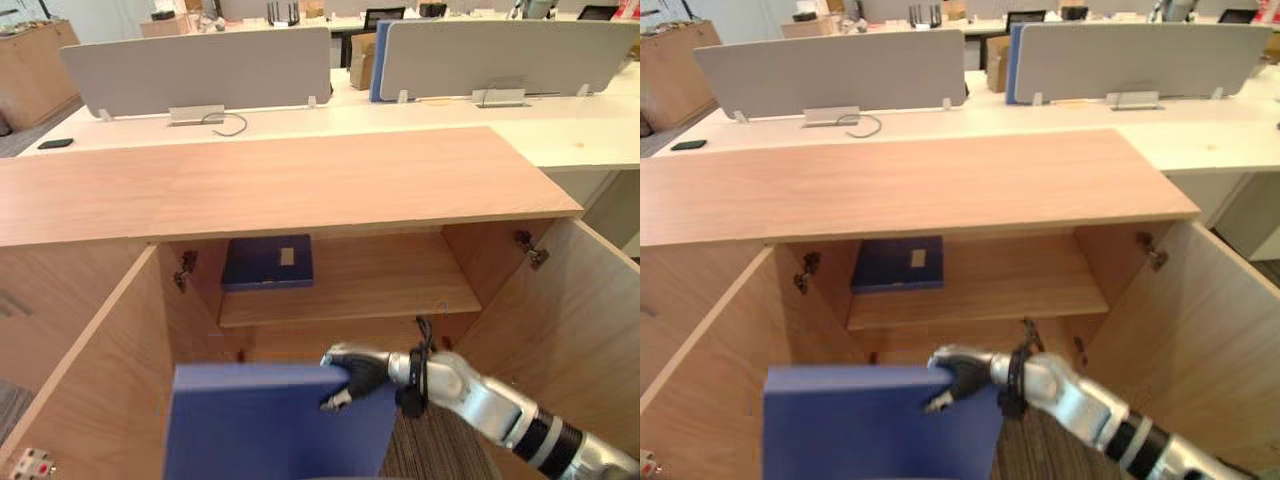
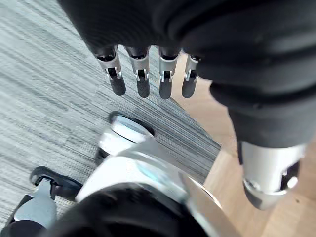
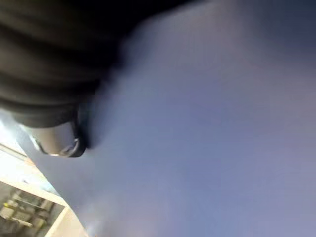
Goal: Walk over to the cabinet, pick up the folder, carry it to the office cabinet, place the folder inside the office cabinet, then close the office cabinet door
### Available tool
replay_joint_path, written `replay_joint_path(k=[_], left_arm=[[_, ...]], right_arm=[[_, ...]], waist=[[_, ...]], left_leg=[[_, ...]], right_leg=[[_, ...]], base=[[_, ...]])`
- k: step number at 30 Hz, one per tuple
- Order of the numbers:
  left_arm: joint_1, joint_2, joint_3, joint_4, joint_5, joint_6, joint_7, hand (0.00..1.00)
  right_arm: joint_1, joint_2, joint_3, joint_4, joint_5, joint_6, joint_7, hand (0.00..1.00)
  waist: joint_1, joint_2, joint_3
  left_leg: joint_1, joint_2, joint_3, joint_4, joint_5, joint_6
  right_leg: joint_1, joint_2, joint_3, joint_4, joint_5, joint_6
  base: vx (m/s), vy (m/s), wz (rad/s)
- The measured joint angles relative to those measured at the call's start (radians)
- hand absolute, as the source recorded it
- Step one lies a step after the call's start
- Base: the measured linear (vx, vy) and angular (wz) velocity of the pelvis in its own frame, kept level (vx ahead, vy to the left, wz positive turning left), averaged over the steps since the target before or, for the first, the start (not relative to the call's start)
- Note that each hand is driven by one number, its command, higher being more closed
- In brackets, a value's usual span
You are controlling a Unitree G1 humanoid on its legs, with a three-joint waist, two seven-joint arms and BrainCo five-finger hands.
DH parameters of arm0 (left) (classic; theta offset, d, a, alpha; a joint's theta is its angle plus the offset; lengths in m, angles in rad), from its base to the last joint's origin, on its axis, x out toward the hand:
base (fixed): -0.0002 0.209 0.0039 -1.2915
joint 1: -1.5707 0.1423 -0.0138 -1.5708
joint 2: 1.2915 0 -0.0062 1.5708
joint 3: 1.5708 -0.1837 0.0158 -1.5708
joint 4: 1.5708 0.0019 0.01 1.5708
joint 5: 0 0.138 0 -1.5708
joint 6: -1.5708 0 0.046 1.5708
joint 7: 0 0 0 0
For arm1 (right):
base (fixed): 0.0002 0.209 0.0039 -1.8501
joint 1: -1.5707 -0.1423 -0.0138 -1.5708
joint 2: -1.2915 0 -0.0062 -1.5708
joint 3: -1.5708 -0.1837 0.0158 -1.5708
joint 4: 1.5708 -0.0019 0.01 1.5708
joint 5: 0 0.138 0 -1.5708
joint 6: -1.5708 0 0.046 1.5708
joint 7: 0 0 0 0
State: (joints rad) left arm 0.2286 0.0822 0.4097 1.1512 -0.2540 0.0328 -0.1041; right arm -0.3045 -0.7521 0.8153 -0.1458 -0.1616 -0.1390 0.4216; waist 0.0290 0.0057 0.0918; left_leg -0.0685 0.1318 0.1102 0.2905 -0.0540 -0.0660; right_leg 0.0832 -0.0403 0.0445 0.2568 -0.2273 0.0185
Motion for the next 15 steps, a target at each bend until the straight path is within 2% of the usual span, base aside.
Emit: replay_joint_path(k=[4,10,11,15], left_arm=[[0.005,-0.02,0.033,0.0,-0.009,0.006,0.014,0.0],[0.001,-0.029,0.039,-0.003,-0.012,0.006,0.033,0.0],[0.0,-0.03,0.039,-0.004,-0.012,0.006,0.035,0.0],[0.015,-0.03,0.013,-0.031,-0.013,0.003,0.035,0.0]], right_arm=[[-0.028,-0.003,0.019,0.024,-0.064,-0.015,-0.026,1.0],[-0.04,0.016,0.039,0.076,-0.246,-0.014,-0.075,1.0],[-0.042,0.018,0.039,0.092,-0.257,-0.013,-0.081,1.0],[-0.004,0.053,0.002,0.183,-0.251,-0.003,-0.088,1.0]], waist=[[0.011,-0.003,0.015],[0.014,-0.001,0.013],[0.016,0.006,0.015],[0.028,-0.004,0.008]], left_leg=[[-0.064,0.014,-0.018,0.121,-0.018,0.012],[-0.086,-0.02,-0.016,0.113,-0.018,0.004],[-0.091,-0.026,-0.015,0.112,-0.023,-0.003],[-0.067,-0.062,-0.008,0.04,-0.027,0.002]], right_leg=[[-0.037,0.004,-0.002,0.077,-0.043,-0.015],[-0.092,-0.039,0.008,0.132,-0.067,0.004],[-0.103,-0.045,0.012,0.136,-0.068,0.007],[-0.1,-0.075,0.017,0.11,-0.061,0.019]], base=[[-0.13,-0.002,0.02],[-0.02,0.088,-0.02],[0.02,0.144,-0.03],[0.04,0.11,0.0]])
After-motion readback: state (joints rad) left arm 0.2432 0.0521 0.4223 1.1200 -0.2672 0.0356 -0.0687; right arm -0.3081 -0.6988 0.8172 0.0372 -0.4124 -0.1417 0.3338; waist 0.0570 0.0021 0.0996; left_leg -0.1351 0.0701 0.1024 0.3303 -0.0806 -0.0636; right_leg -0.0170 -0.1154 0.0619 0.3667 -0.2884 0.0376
